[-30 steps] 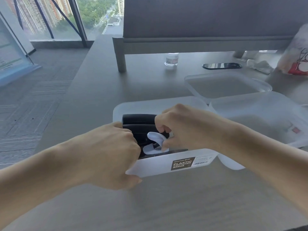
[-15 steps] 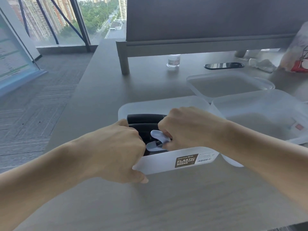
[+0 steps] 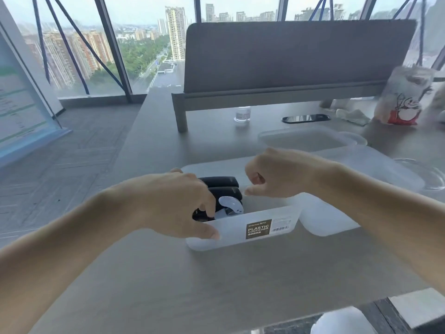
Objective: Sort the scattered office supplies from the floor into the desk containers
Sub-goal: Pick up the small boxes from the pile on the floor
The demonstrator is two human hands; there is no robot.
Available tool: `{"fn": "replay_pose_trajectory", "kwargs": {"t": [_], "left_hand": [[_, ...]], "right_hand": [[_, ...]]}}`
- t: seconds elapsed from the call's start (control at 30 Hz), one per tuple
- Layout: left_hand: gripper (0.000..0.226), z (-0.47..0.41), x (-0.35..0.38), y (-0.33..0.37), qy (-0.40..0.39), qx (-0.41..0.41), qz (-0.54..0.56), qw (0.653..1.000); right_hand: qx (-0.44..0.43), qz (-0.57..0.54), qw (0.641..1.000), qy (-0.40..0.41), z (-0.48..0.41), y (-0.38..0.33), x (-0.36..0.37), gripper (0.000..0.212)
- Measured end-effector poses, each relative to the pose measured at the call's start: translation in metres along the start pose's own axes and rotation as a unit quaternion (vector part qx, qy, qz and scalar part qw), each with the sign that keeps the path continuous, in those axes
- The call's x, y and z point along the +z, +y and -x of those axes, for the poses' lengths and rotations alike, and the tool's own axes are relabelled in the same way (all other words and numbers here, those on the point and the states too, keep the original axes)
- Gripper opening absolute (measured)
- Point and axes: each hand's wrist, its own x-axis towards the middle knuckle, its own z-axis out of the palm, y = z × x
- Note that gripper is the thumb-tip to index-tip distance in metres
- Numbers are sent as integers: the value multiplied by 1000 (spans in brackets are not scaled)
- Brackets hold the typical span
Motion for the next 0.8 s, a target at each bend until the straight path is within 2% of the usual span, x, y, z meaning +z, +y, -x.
{"fn": "replay_pose_trajectory", "kwargs": {"t": [0.1,0.23,0.3,0.43,0.57,0.67,0.8], "left_hand": [[47,10,-36,24,43,41,42,997],[41,29,-75,93,83,164,62,981],[37,37,-77,135,103,231,94,963],[32,49,-57,223,77,323,98,938],[25,84,-24,318,1,399,95,912],[21,123,-2,382,-62,440,109,889],[19,166,22,456,-69,482,113,866]], "right_hand": [[35,-8,999,41,38,-3,-19,27],[102,-1,989,108,123,-16,-22,23],[152,1,982,111,178,-22,-12,21],[275,-13,961,36,300,-46,17,21],[401,-18,915,-32,417,-97,59,23],[462,-38,882,-85,492,-149,90,22],[533,-49,838,-107,565,-207,125,27]]}}
